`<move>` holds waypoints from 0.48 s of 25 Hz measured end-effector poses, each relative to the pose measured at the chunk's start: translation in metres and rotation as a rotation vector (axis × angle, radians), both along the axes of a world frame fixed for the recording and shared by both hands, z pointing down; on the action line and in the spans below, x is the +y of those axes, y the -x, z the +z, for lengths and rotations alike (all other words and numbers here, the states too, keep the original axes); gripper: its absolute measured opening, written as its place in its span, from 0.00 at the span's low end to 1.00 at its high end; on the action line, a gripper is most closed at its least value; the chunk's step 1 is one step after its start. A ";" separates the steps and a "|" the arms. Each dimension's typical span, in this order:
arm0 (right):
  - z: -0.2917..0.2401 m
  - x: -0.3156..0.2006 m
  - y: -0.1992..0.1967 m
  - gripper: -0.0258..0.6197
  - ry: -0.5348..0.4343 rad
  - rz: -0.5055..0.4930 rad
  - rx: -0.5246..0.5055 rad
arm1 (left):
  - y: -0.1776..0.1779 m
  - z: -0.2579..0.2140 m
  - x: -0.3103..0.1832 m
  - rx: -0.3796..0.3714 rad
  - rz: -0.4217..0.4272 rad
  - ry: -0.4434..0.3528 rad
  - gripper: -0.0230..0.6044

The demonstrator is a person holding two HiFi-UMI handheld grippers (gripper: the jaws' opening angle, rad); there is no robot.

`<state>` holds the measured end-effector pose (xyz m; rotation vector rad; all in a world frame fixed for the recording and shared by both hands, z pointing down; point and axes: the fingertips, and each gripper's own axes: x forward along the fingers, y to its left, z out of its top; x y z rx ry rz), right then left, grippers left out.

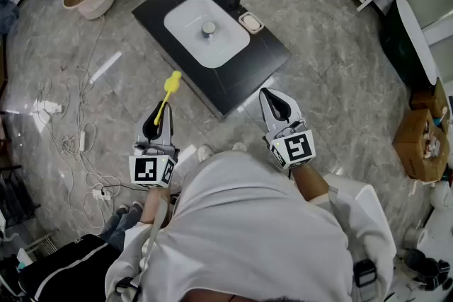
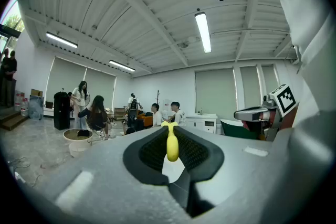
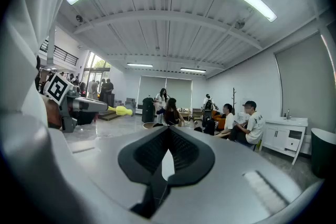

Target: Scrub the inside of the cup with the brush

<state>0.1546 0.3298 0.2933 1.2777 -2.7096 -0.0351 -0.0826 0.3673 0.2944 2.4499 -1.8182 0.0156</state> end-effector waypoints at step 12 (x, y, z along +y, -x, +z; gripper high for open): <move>0.003 -0.003 0.002 0.04 -0.001 0.005 0.018 | -0.001 0.000 -0.008 0.003 0.020 0.008 0.10</move>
